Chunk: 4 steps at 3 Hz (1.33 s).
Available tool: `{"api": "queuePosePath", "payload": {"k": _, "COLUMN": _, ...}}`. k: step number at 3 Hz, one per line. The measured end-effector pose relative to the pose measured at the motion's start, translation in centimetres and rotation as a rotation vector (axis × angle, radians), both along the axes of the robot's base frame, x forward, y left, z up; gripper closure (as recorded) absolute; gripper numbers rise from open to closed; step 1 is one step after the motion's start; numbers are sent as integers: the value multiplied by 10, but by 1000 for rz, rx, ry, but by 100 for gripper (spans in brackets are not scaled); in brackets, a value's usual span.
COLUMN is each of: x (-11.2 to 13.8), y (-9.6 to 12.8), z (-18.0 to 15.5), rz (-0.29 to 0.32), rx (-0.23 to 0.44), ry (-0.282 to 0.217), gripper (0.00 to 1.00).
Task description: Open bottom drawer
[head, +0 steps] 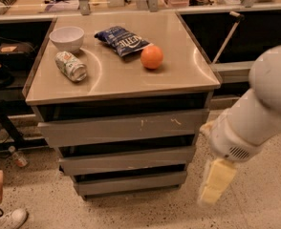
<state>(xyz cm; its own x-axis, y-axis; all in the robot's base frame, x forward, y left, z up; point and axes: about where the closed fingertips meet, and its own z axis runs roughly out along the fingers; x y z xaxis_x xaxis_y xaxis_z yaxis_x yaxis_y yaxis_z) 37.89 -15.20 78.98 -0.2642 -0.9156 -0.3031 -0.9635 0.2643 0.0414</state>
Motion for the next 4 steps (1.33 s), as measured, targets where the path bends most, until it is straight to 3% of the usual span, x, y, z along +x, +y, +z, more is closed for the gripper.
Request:
{"api": "queuePosePath", "payload": {"k": 2, "x": -57, "y": 57, "z": -157, "rz": 75, "rx": 94, "ry": 207, "gripper": 0}}
{"api": "queuePosePath", "payload": {"k": 4, "x": -64, "y": 58, "z": -175, "rz": 78, "rx": 117, "ry": 230, "gripper": 0}}
